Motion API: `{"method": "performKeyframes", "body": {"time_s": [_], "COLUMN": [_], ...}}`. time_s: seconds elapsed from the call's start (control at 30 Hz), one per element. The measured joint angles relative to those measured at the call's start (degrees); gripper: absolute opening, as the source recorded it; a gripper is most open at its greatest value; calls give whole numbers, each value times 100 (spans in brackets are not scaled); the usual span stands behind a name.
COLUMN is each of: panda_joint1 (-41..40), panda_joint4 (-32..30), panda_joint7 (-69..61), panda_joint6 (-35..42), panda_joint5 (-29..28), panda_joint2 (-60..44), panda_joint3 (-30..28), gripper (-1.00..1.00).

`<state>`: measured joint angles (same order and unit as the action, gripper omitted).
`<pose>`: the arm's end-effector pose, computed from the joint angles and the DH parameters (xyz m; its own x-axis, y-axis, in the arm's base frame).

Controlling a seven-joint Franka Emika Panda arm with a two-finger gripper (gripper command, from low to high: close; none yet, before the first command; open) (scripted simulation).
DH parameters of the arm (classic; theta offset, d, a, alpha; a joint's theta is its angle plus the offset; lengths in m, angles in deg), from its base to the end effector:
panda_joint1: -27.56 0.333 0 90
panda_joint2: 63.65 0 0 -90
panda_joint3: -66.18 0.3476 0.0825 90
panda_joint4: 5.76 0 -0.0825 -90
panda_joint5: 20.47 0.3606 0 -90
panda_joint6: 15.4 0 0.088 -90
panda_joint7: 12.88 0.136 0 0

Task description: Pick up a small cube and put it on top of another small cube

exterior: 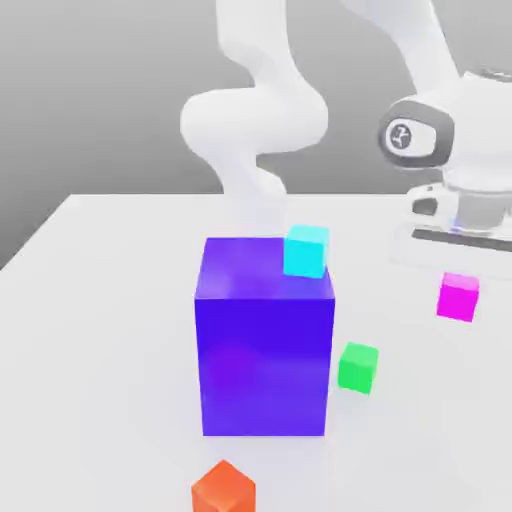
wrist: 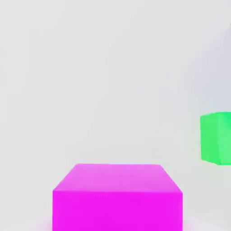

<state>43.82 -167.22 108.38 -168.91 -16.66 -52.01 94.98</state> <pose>0.2599 0.2472 0.2813 0.1730 -0.9844 0.0326 -0.9819 -0.1750 -0.0718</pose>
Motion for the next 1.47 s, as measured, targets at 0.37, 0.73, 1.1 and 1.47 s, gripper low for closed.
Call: {"method": "performKeyframes", "body": {"time_s": [0.37, 0.73, 1.1, 1.47], "panda_joint1": [-483, -109, 68, -130], "panda_joint4": [-914, -992, -939, -952], "panda_joint7": [2154, 2017, 1760, 2077], "panda_joint6": [74, -183, -603, -1168], "panda_joint5": [1231, 2163, 2536, 2051], "panda_joint2": [743, 378, -273, -845], "panda_joint3": [-316, -588, -640, -584], "gripper": [-100, -100, -100, -100]}}
